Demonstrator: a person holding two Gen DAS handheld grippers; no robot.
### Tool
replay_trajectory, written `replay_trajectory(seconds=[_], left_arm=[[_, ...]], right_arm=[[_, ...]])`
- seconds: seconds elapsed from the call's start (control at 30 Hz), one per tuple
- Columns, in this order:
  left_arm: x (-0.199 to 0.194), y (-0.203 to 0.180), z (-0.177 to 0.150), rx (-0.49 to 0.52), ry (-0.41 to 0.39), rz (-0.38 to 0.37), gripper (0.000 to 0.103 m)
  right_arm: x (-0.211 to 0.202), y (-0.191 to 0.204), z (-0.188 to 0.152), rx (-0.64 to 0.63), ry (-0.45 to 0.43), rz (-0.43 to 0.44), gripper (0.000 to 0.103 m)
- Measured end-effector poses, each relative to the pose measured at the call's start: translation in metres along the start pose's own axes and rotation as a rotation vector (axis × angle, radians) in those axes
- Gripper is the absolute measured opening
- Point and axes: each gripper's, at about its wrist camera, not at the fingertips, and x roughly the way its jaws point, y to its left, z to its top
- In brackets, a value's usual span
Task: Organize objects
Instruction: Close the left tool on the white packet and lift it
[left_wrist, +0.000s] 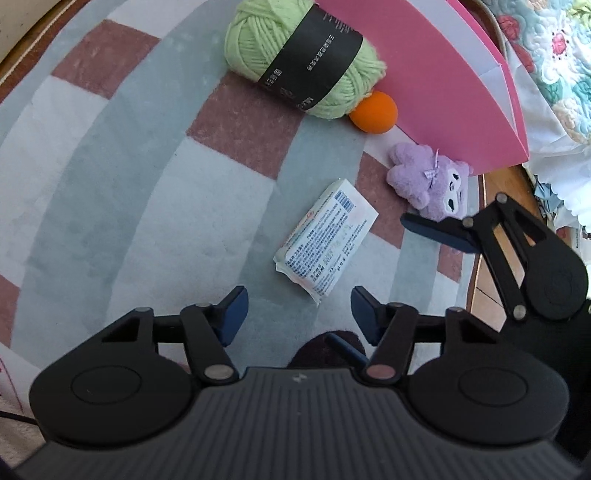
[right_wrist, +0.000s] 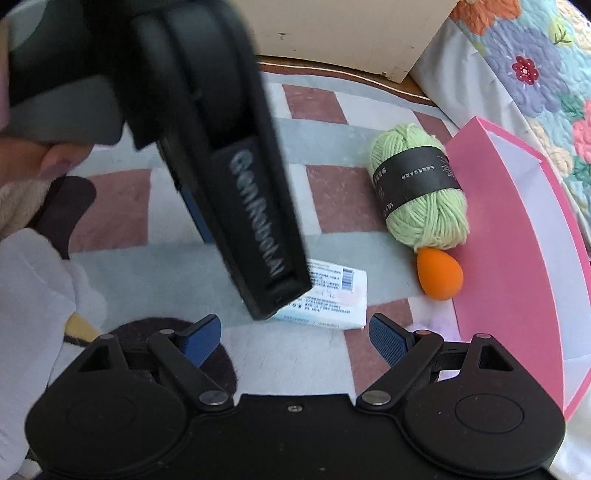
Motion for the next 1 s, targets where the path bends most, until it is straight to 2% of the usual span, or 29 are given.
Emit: replay_trajectory(seconds=[0.13,0.2,0.3,0.4,0.5,0.7,0.87,0.93,1.0], left_arm=[[0.005,0.005,0.000,-0.032,-0.006,-0.012,0.047],[0.006,0.004,0.001,-0.029,-0.036,0.023,0.036],[0.004,0.002,0.002,-0.006,-0.065,0.038,0.033],[0.004,0.001,0.002,0.001,-0.080,0.028,0.027],[0.005,0.000,0.003,0.008,-0.084,0.016,0.024],[0.005,-0.001,0.006,0.014,-0.118,0.021,0.021],[0.006,-0.003,0.013,0.020,-0.140,0.028,0.021],[0.007,0.001,0.016,0.008,-0.136,0.011,0.021],[0.006,0.010,0.022,-0.044,-0.116,-0.046,0.020]], right_arm=[[0.007,-0.009,0.002,0.029,-0.027,0.014,0.090],[0.013,-0.016,0.001,0.054,-0.035,0.023,0.090],[0.022,-0.019,-0.002,0.054,-0.049,0.048,0.090],[0.028,-0.014,-0.006,0.027,-0.076,0.038,0.090],[0.029,-0.021,-0.008,0.106,-0.077,0.071,0.087],[0.026,-0.025,-0.013,0.248,-0.116,0.078,0.084],[0.022,-0.037,-0.022,0.427,-0.138,0.135,0.084],[0.019,-0.040,-0.028,0.493,-0.138,0.171,0.085],[0.017,-0.042,-0.034,0.550,-0.144,0.198,0.085]])
